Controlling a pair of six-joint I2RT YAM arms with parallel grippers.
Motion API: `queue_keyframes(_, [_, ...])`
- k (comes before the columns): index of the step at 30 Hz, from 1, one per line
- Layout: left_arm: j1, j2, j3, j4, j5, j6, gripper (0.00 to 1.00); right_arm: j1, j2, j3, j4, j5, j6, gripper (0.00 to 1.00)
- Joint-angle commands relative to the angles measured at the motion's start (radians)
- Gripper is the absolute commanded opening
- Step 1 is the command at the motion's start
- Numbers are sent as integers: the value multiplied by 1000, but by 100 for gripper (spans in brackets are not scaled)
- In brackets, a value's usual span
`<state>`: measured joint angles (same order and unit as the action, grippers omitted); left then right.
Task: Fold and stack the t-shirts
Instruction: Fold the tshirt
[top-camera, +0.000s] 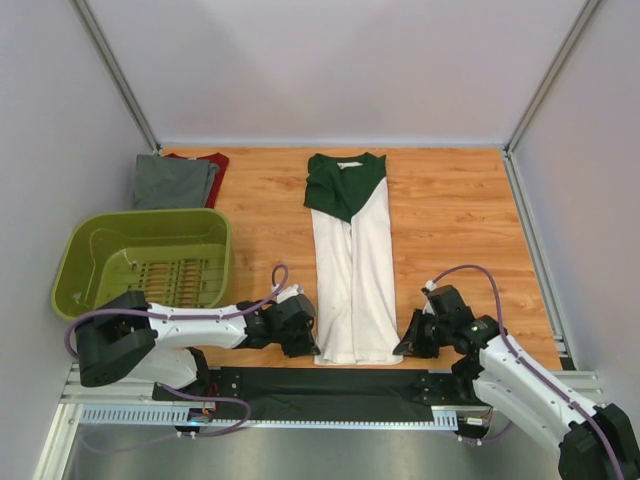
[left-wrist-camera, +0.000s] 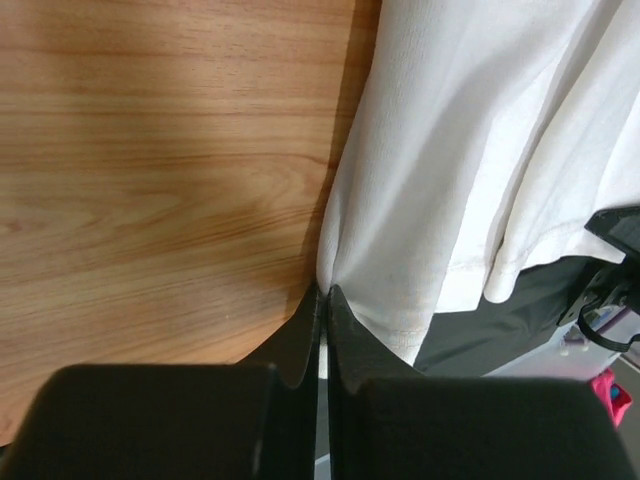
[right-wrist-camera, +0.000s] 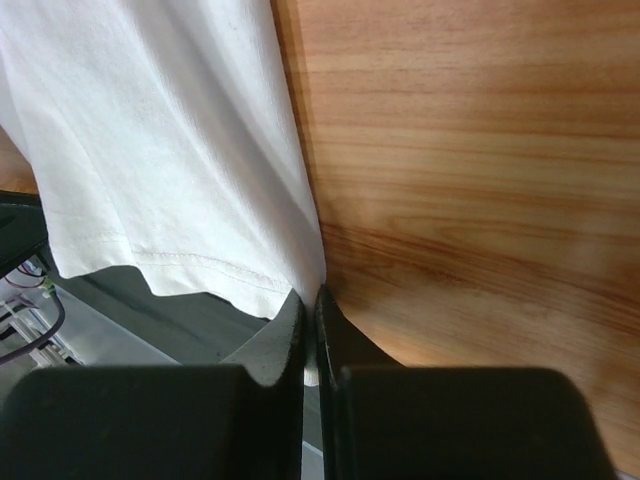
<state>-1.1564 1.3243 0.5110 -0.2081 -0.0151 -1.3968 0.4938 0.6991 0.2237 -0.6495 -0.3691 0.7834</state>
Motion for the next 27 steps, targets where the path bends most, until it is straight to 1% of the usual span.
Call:
queue_keyframes(1, [-3, -26, 6, -74, -55, -18, 0, -1, 5, 29, 31, -10, 0, 0])
queue_keyframes(7, [4, -161, 15, -213, -180, -90, 0, -3, 42, 121, 16, 12, -7, 0])
queue_keyframes(9, [20, -210, 26, -240, -215, -87, 0, -3, 56, 173, 22, 13, -6, 0])
queue_keyframes(12, [56, -241, 66, -266, -229, -56, 0, -4, 103, 235, 37, 15, -13, 0])
queue_keyframes(13, [69, -241, 90, -267, -226, -42, 0, -4, 138, 280, 37, 21, -22, 0])
queue_keyframes(17, [153, -211, 176, -286, -214, 34, 0, -18, 246, 385, 50, 35, -65, 0])
queue_keyframes(19, [220, -189, 243, -292, -200, 100, 0, -44, 324, 446, 63, 24, -94, 0])
queue_keyframes(21, [285, -148, 318, -292, -177, 165, 0, -87, 391, 492, 73, 7, -113, 0])
queue_keyframes(23, [322, -90, 369, -294, -157, 205, 0, -121, 422, 552, 80, -8, -136, 0])
queue_keyframes(24, [352, -68, 424, -297, -134, 240, 0, -154, 448, 571, 86, -8, -142, 0])
queue_keyframes(27, [403, 16, 521, -306, -93, 289, 0, -198, 509, 655, 105, -10, -157, 0])
